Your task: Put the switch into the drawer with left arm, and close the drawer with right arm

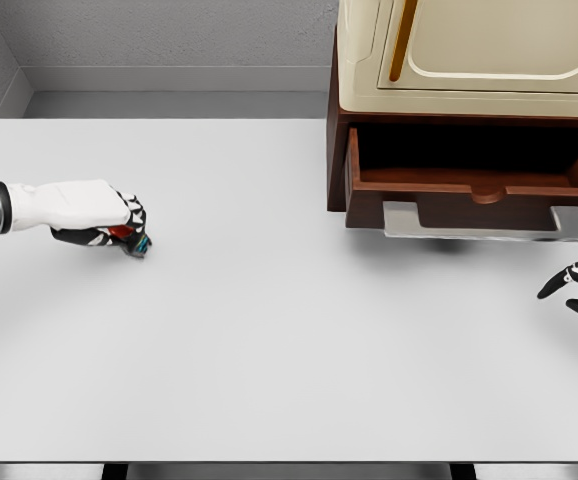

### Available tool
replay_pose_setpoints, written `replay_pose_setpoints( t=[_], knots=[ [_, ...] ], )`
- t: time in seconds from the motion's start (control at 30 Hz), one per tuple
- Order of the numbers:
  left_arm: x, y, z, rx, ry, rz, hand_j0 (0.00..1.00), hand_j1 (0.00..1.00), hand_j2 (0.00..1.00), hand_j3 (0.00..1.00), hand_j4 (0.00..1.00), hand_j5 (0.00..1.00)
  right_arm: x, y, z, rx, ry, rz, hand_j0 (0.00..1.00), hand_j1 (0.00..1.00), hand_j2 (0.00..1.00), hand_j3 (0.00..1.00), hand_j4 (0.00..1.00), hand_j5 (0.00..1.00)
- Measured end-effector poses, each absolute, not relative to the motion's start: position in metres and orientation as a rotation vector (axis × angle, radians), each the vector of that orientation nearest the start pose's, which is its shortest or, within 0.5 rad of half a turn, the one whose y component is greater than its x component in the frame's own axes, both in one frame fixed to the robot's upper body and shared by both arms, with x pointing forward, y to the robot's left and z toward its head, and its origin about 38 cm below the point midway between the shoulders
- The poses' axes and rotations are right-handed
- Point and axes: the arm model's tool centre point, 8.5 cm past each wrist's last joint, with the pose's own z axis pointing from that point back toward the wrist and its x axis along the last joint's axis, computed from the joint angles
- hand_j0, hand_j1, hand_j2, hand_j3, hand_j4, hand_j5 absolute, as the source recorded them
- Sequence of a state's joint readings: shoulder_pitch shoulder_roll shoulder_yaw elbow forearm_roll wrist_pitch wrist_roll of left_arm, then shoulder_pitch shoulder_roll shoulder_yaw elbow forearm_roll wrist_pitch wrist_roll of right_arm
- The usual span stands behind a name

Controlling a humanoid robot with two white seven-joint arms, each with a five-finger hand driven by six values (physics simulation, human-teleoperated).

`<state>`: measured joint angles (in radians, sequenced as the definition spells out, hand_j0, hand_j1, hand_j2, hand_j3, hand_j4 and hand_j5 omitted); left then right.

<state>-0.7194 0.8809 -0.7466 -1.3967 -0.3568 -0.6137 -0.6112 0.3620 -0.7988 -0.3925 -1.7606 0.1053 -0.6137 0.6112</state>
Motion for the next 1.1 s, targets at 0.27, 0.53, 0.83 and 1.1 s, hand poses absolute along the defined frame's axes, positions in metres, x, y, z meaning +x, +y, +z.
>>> replay_pose_setpoints(
  t=[0.27,0.53,0.83,1.1],
  knots=[
    [0.440,0.298,0.244,0.397,-1.307,-2.249,0.31,0.31,0.31,0.31,0.31,0.31,0.269,-0.434,0.200,-0.380,-1.486,1.540,0.56,0.56,0.56,0.56,0.56,0.56],
    [0.443,0.258,0.277,0.417,-1.456,-2.298,0.30,0.30,0.30,0.30,0.30,0.30,0.269,-0.434,0.199,-0.376,-1.485,1.541,0.56,0.56,0.56,0.56,0.56,0.56],
    [0.423,0.201,0.309,0.395,-1.652,-2.391,0.30,0.30,0.30,0.30,0.30,0.30,0.268,-0.432,0.197,-0.368,-1.482,1.542,0.56,0.56,0.56,0.56,0.56,0.56],
    [0.423,0.160,0.335,0.370,-1.785,-2.422,0.30,0.30,0.30,0.30,0.30,0.30,0.268,-0.431,0.196,-0.361,-1.483,1.543,0.56,0.56,0.56,0.56,0.56,0.56]
  ],
)
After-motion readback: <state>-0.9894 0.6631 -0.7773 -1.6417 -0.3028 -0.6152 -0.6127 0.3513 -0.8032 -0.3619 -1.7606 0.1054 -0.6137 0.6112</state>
